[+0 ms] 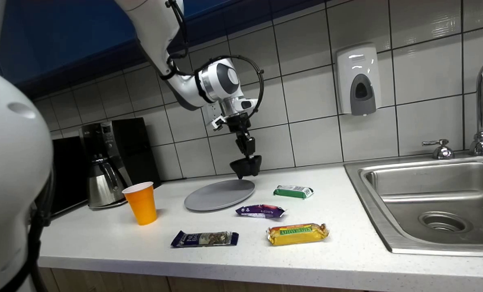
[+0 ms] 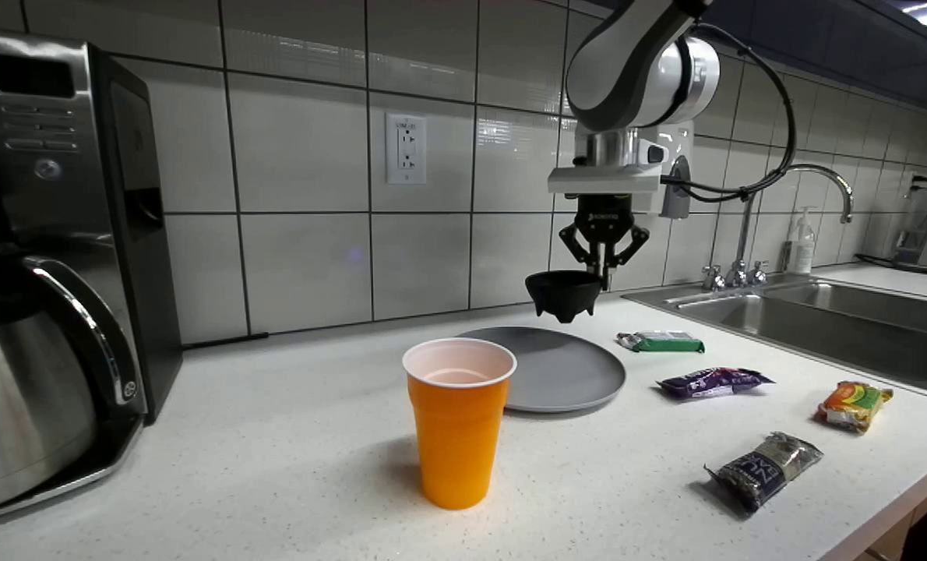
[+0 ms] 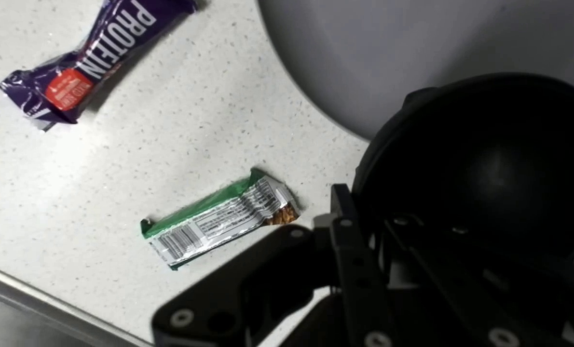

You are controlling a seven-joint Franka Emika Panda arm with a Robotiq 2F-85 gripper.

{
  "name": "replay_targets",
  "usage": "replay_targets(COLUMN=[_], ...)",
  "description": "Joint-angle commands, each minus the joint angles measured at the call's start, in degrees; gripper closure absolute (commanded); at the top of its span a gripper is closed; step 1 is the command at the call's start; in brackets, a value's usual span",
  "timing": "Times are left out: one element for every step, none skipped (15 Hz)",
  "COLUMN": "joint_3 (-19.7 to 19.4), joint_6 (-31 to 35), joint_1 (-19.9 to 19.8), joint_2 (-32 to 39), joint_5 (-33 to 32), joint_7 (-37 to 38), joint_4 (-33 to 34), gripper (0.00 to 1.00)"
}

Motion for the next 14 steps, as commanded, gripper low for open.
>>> replay_targets(joint_3=[-1.2, -1.7, -2.1, -2.5, -2.9, -3.1, -3.4, -3.6, -3.8, -4.0, -4.1, -4.2, -4.4, -4.4], joint_6=[0.8, 0.9, 1.2, 0.8, 0.8, 0.6, 0.6, 0.5, 0.0, -0.2, -0.2, -0.4, -0.7, -0.9], joint_1=[-1.3, -1.6, -1.9, -2.1, -2.5, -2.8, -3.1, -3.5, -3.7, -4.0, -4.3, -4.6, -4.9, -5.2], joint_2=[-0.2, -0.1, 0.2, 0.0, 0.3, 0.7, 1.0, 1.3, 0.8, 0.8, 1.1, 1.4, 1.0, 1.0], joint_5=[-1.7, -1.7, -1.8, -1.9, -2.0, -2.0, -2.0, -2.0, -2.0, -2.0, -1.7, -1.6, -1.6, -1.5], joint_7=[1.8, 1.9, 2.0, 2.1, 2.0, 2.0, 1.8, 1.6, 1.6, 1.5, 1.3, 1.2, 1.0, 1.0], joint_4=[-0.1, -0.1, 0.0, 0.0, 0.2, 0.6, 0.9, 1.1, 1.0, 1.2, 1.5, 1.8, 1.7, 1.9], gripper=[0.98, 0.98, 0.98, 0.98, 0.98, 0.98, 0.98, 0.98, 0.98, 0.98, 0.98, 0.98, 0.98, 0.98])
